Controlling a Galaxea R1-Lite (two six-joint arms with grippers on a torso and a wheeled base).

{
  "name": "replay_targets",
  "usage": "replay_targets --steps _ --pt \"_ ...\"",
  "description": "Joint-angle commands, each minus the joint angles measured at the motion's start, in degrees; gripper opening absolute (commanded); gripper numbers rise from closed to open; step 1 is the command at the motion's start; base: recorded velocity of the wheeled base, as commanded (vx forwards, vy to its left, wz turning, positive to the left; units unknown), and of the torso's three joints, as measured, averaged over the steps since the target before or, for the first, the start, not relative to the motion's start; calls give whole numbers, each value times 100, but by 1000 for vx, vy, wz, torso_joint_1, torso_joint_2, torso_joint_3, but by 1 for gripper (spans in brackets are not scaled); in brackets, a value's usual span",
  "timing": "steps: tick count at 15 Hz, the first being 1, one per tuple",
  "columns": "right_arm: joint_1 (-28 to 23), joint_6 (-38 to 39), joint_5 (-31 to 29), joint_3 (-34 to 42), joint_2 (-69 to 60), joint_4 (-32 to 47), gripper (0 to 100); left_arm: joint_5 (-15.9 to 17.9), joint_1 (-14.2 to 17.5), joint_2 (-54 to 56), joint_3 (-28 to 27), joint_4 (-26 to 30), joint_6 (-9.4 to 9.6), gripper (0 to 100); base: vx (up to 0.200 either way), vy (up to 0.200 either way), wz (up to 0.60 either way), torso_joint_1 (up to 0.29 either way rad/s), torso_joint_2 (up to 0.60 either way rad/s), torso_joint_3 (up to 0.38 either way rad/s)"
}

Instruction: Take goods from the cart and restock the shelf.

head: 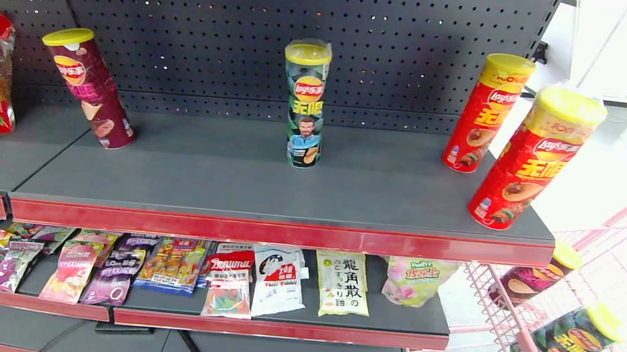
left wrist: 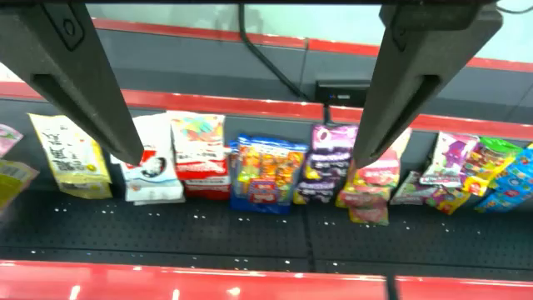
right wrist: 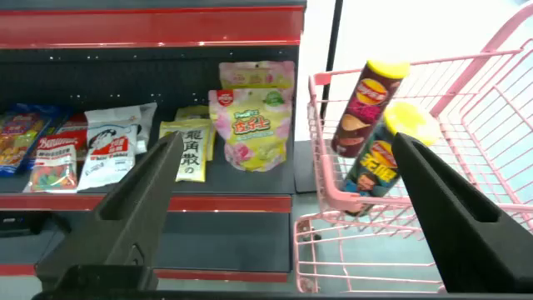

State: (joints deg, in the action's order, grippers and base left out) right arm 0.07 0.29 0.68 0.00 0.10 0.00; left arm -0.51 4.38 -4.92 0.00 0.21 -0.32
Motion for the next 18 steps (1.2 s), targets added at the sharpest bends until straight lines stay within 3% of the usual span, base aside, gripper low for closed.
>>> replay_targets --steps 1,4,16,18 --pt "1 6 2 0 -1 0 100 -2 2 -8 0 -3 -3 100 0 -200 0 2 2 -2" --pt "1 6 2 0 -1 0 100 -2 2 -8 0 -3 -3 100 0 -200 0 1 5 1" --pt "1 6 2 0 -1 0 100 -2 2 -8 0 -3 -3 100 0 0 -600 1 2 2" --pt "1 -3 2 0 -1 0 100 -2 2 -8 0 -3 -3 100 0 0 0 0 0 0"
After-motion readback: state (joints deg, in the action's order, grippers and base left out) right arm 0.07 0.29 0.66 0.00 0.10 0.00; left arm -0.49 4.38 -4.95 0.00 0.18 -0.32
